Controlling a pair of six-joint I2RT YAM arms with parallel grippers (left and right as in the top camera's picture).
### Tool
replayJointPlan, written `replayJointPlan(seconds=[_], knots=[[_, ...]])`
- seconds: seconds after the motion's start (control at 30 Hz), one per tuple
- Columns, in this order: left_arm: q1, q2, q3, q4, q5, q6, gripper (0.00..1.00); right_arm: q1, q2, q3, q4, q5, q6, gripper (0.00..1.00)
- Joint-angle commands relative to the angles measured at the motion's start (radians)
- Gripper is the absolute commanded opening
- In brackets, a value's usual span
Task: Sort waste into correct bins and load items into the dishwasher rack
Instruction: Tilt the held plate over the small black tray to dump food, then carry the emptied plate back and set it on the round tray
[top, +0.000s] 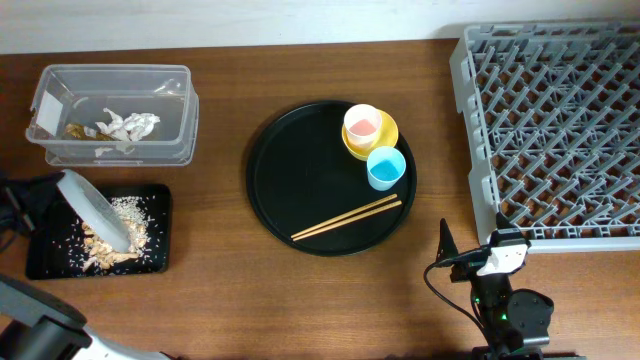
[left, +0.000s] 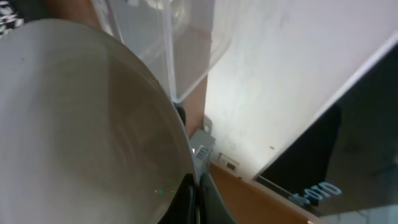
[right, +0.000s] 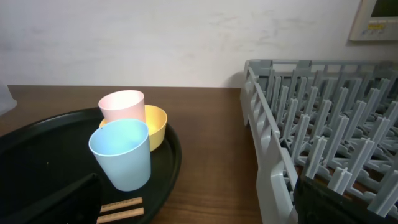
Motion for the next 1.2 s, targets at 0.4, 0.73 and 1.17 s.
replayJointPlan(seconds=[0.4,0.73,1.17], knots=[[-0.003,-0.071,-0.005,-0.167,0.066,0.174,0.01,0.005,-0.004,-0.005,-0.005,0.006,0.007,0.98],[-0.179,-0.311,-0.005,-0.211,0.037,0.173,0.01,0.005,-0.004,-0.005,-0.005,0.006,0.007,0.98],[-1.142,-0.408,-0.005,0.063,-0.837,-0.163,0.01,0.005,-0.004,-0.005,-0.005,0.006,0.007,0.98]])
